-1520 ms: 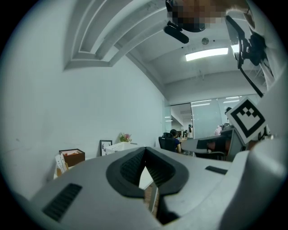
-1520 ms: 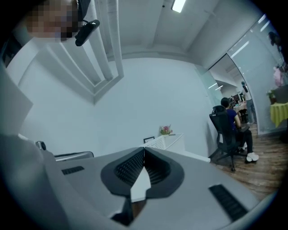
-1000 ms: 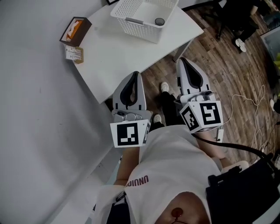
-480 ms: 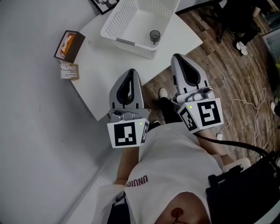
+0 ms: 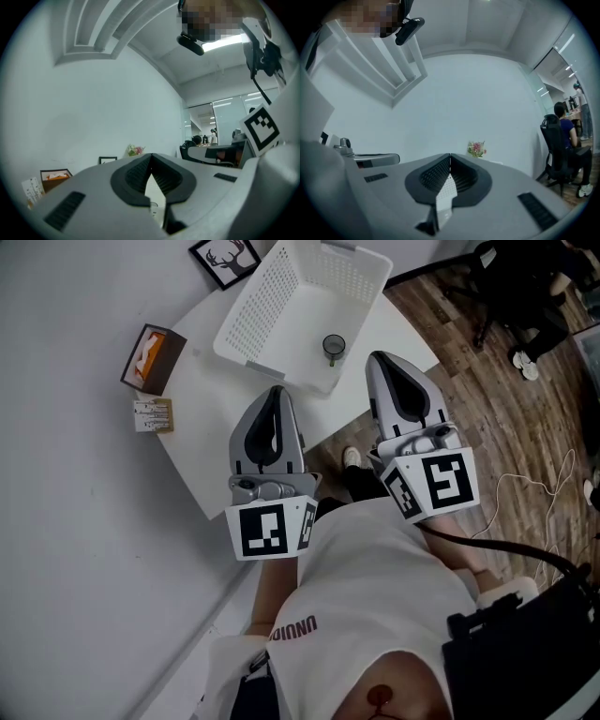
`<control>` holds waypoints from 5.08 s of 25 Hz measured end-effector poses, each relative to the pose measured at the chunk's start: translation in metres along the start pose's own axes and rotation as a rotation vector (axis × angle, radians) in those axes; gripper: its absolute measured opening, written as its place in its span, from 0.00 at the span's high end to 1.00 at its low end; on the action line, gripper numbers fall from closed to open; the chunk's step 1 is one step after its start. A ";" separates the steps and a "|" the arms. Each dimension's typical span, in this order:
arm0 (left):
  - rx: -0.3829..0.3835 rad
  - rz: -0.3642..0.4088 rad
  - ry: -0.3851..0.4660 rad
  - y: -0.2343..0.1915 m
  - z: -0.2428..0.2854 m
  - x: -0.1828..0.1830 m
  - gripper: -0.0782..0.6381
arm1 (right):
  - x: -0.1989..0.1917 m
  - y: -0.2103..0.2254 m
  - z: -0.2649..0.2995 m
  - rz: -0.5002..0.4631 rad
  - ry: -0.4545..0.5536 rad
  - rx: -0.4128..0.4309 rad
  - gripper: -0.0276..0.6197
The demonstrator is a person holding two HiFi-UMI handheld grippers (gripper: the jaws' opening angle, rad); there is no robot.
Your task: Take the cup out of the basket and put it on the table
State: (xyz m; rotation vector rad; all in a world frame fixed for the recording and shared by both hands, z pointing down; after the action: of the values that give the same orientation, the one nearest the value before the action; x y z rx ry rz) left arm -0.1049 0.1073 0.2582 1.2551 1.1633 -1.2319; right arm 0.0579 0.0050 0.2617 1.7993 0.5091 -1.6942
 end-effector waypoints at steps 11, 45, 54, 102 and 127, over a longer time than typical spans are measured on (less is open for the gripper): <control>0.009 -0.022 0.043 0.003 0.041 0.007 0.87 | 0.004 0.030 0.032 -0.011 -0.004 0.021 0.93; -0.293 0.148 0.003 -0.042 0.161 0.020 0.87 | 0.013 0.052 0.078 -0.003 0.006 -0.235 0.93; -0.454 0.187 -0.071 -0.052 0.192 0.010 0.87 | 0.009 0.051 0.083 -0.009 -0.031 -0.274 0.93; -1.243 0.351 -0.764 -0.032 0.282 -0.166 0.60 | 0.000 0.052 0.070 0.018 -0.064 -0.371 0.93; -1.392 0.746 -0.834 -0.026 0.266 -0.218 0.46 | -0.005 0.056 0.058 0.002 -0.089 -0.407 0.93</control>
State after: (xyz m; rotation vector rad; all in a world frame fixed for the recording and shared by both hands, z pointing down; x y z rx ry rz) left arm -0.1496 -0.1558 0.4767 -0.0076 0.5286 -0.1109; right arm 0.0504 -0.0740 0.2758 1.4255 0.7518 -1.5292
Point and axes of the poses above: the fingertips, and each gripper's own axes: z forward along the fingers, y to its right, x out of its top, the point moved 9 cm from there along -z, backward along the fingers, and after that the axes turned 2 degrees about -y, right-handed, at the moved point
